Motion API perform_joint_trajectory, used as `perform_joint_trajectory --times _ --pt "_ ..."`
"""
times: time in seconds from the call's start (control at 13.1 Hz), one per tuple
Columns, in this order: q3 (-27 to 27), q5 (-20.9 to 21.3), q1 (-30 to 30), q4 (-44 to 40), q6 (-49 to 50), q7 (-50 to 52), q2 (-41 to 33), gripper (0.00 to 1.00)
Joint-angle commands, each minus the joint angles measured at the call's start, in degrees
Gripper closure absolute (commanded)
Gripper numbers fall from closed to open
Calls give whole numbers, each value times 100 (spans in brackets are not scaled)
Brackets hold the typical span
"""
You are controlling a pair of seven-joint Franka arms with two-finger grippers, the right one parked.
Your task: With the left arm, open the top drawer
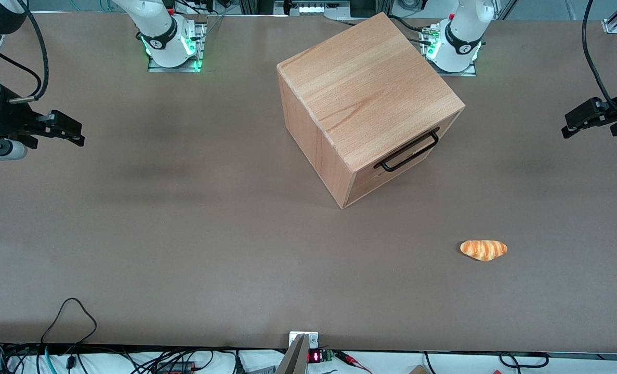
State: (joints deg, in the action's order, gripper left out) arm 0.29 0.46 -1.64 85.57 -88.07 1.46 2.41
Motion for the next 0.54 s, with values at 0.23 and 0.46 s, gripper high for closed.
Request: perform_joint_trajectory --times 0.23,0.46 --pt "-29 103 -29 39 44 -67 -66 0" --pt "-64 86 -20 -23 62 -40 -66 0"
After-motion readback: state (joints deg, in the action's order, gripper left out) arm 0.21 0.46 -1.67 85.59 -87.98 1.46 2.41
